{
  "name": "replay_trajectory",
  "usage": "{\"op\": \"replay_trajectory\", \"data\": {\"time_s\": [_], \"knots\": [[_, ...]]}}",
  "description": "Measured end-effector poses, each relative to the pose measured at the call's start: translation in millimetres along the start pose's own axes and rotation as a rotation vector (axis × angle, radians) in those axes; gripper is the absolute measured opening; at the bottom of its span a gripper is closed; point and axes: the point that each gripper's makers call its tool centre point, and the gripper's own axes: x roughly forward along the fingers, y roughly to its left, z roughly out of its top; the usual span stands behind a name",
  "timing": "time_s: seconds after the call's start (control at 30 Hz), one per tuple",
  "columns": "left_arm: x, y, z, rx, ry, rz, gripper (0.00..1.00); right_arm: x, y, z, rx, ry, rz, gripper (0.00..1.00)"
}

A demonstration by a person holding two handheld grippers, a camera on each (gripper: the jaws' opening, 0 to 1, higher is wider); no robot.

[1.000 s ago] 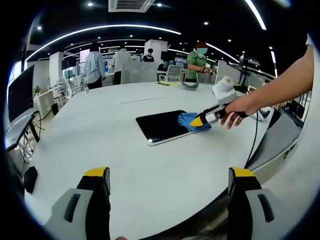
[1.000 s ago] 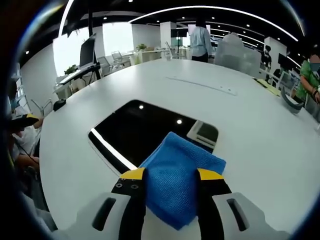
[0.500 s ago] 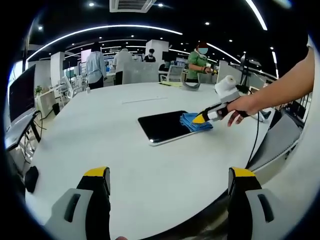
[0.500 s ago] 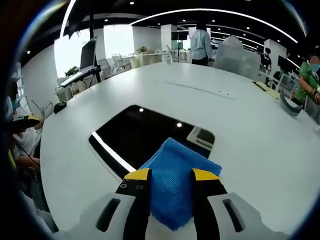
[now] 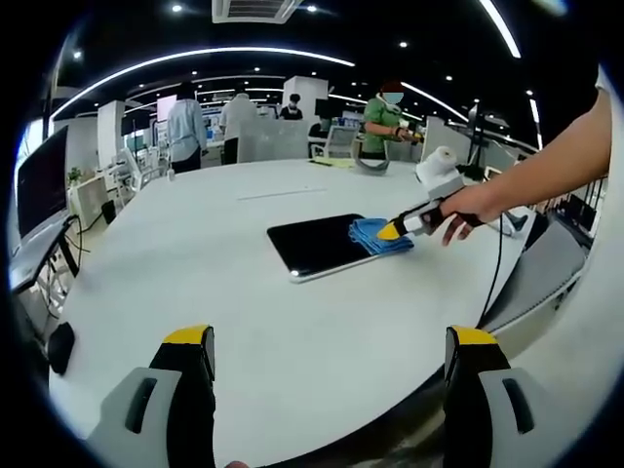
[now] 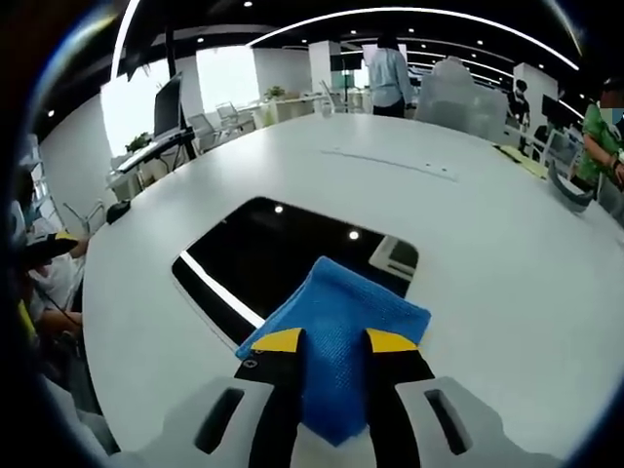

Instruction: Wipe the mirror surface with the cleaning cloth until all visible marks leave the cleaned area.

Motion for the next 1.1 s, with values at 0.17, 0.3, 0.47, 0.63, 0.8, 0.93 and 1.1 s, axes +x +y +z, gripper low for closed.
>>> {"op": "replay_trajectory", "data": {"time_s": [0.17,0.3,0.47,0.63,0.8,0.93,1.1], "knots": [[-0.4,1.9,-1.0,0.002,0.004,0.004,0.99,-1.1,3.0,0.1,0.008,-0.005,0.005,0.20],[0.9,2.2,0.9,-0.001,0.000,0.004,0.99,-0.6,6.6,0.0,-0.003,-0.006,0.018,0.20],[3.9,0.2,2.5,0.007,0.001,-0.003,0.99,0.0,10.1,0.7,-0.016,-0.004,0.024,0.21],[5.4,0.7,2.8,0.003,-0.002,-0.001,0.99,1.8,14.1,2.1,-0.029,-0.003,0.033,0.21],[5.7,2.4,0.6,-0.003,-0.001,0.003,0.99,3.7,19.0,4.0,-0.043,-0.003,0.041,0.21],[5.3,3.4,-0.1,-0.006,0.001,0.007,0.99,5.4,22.3,5.7,-0.049,-0.004,0.045,0.21],[5.1,5.7,1.1,-0.013,-0.002,0.014,0.99,8.7,25.4,8.2,-0.057,0.000,0.041,0.21]]}}
